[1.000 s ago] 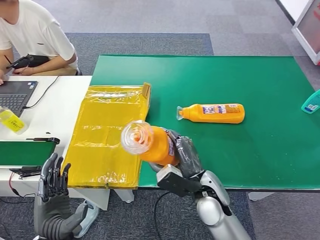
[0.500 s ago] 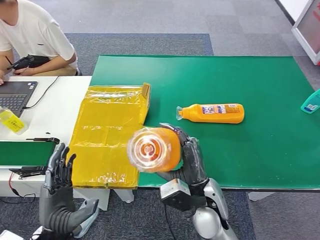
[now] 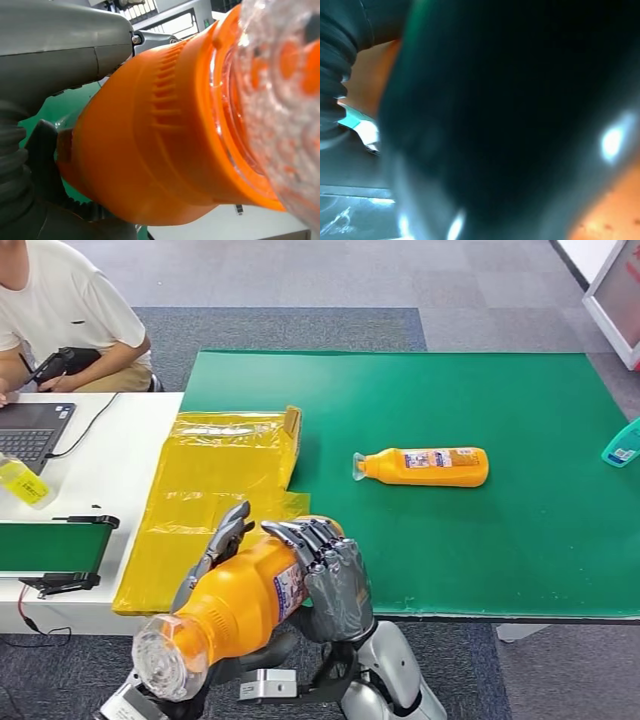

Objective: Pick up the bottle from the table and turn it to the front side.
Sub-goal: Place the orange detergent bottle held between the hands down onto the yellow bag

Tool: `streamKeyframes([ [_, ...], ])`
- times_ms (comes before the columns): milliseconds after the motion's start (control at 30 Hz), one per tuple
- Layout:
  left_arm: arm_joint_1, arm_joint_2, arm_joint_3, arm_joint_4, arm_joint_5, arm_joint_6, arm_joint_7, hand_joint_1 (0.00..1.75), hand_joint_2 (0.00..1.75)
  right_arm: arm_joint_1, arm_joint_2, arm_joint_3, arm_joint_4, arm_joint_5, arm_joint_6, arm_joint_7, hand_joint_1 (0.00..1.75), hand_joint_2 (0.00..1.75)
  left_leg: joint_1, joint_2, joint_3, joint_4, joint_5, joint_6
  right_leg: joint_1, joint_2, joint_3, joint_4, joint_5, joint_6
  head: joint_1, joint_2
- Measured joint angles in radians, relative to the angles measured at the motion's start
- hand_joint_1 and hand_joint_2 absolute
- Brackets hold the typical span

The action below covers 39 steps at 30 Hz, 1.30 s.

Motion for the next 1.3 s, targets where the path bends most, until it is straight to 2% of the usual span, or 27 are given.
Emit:
streamKeyframes([
  [167, -0.043, 0.014, -0.03, 0.039, 0.023, 0.006, 0.009, 0.01, 1.75, -0.006, -0.003, 0.016, 0.023, 0.012, -0.023, 0.025, 1.75, 1.75, 0.0, 0.0, 0.0, 0.0, 0.0, 0.0, 0.0, 0.0, 0.0, 0.0, 0.0, 0.0, 0.0, 0.0],
  [300, -0.061, 0.023, -0.044, 0.072, 0.021, 0.032, 0.016, 1.75, 1.75, -0.009, -0.003, 0.019, 0.041, 0.014, -0.036, 0.041, 1.75, 1.75, 0.0, 0.0, 0.0, 0.0, 0.0, 0.0, 0.0, 0.0, 0.0, 0.0, 0.0, 0.0, 0.0, 0.0],
  [767, -0.065, 0.03, -0.056, 0.094, -0.059, 0.134, 0.035, 1.75, 1.75, -0.015, -0.003, 0.02, 0.075, 0.016, -0.044, 0.079, 1.72, 1.75, 0.0, 0.0, 0.0, 0.0, 0.0, 0.0, 0.0, 0.0, 0.0, 0.0, 0.0, 0.0, 0.0, 0.0],
  [900, -0.057, 0.03, -0.059, 0.098, -0.111, 0.187, 0.052, 1.75, 1.75, -0.018, -0.002, 0.017, 0.109, 0.007, -0.031, 0.105, 0.03, 1.75, 0.0, 0.0, 0.0, 0.0, 0.0, 0.0, 0.0, 0.0, 0.0, 0.0, 0.0, 0.0, 0.0, 0.0],
  [1000, -0.045, 0.029, -0.052, 0.106, -0.113, 0.201, 0.062, 1.75, 1.75, -0.024, 0.003, 0.012, 0.154, -0.041, 0.012, 0.114, 0.0, 1.75, 0.0, 0.0, 0.0, 0.0, 0.0, -0.001, 0.0, 0.0, 0.0, 0.0, 0.0, 0.0, 0.0, 0.0],
  [1167, -0.027, 0.023, -0.033, 0.115, -0.109, 0.194, 0.066, 1.75, 1.75, -0.027, 0.022, -0.047, 0.242, -0.376, 0.256, 0.021, 0.0, 1.75, 0.0, 0.0, 0.0, 0.0, 0.0, -0.001, 0.0, 0.0, 0.0, 0.0, 0.0, 0.0, 0.0, 0.0],
  [1300, -0.032, 0.012, -0.018, 0.117, -0.112, 0.186, 0.062, 1.75, 1.75, -0.017, 0.035, -0.106, 0.269, -0.516, 0.35, -0.007, 0.0, 1.75, 0.0, 0.0, 0.0, 0.0, 0.0, 0.0, 0.0, 0.0, 0.0, 0.0, 0.0, 0.0, 0.0, 0.0],
])
